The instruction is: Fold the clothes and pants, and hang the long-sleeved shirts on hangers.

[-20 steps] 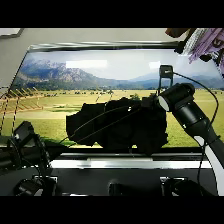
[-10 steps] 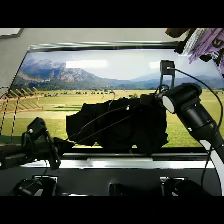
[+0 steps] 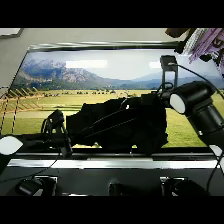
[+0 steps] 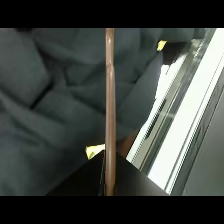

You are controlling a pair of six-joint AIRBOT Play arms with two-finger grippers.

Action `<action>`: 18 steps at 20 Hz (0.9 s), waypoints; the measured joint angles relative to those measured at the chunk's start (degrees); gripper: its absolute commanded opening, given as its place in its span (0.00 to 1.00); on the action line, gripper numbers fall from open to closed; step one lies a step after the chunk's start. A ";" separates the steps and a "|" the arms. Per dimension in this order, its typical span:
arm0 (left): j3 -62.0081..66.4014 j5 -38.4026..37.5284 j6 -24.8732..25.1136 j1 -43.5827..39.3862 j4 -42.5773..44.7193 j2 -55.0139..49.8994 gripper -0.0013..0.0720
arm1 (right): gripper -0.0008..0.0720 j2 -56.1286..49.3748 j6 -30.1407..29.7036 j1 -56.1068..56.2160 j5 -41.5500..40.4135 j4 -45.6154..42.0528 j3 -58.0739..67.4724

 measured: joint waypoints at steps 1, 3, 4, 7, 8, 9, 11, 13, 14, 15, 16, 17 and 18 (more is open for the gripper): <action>0.00 0.76 1.66 0.00 -1.49 -1.07 0.04 | 0.06 0.11 -1.25 0.00 1.29 0.09 1.14; 0.00 2.40 4.74 0.00 -4.28 -3.26 0.04 | 0.06 0.24 -3.19 0.00 4.13 0.22 3.50; 0.00 3.04 6.14 0.00 -5.57 -4.26 0.04 | 0.06 0.31 -4.00 0.00 5.60 0.26 4.72; 0.00 4.42 10.49 -0.02 -9.99 -7.52 0.04 | 0.06 0.37 -5.68 0.00 8.68 1.73 7.78; 0.00 5.09 11.69 -0.02 -11.41 -8.44 0.04 | 0.06 0.37 -5.92 0.00 9.46 2.19 8.57; 0.00 5.95 12.85 -0.02 -12.70 -9.29 0.04 | 0.06 0.37 -6.10 0.00 10.19 2.78 9.07; 0.02 7.41 14.75 -0.02 -15.04 -10.60 0.04 | 0.06 0.33 -6.10 0.00 11.37 3.21 9.73; 0.09 8.26 16.26 -0.44 -17.05 -11.72 0.04 | 0.06 -0.07 -6.10 0.00 11.61 3.43 10.08; 0.09 8.48 16.87 -0.98 -17.84 -12.28 0.04 | 0.06 -0.37 -6.10 0.00 11.58 3.65 10.16; 0.09 8.72 17.27 -1.73 -18.29 -12.81 0.04 | 0.06 -0.74 -6.08 0.00 11.45 3.69 10.25; 0.09 9.20 17.73 -2.71 -18.73 -13.35 0.04 | 0.06 -1.16 -6.05 0.00 11.06 3.69 10.29; 0.09 9.90 18.05 -3.76 -19.12 -13.84 0.04 | 0.07 -1.53 -6.01 0.00 10.58 3.98 10.34; 0.09 11.08 18.38 -4.92 -19.43 -14.29 0.04 | 0.07 -1.81 -5.86 0.00 10.27 4.11 10.36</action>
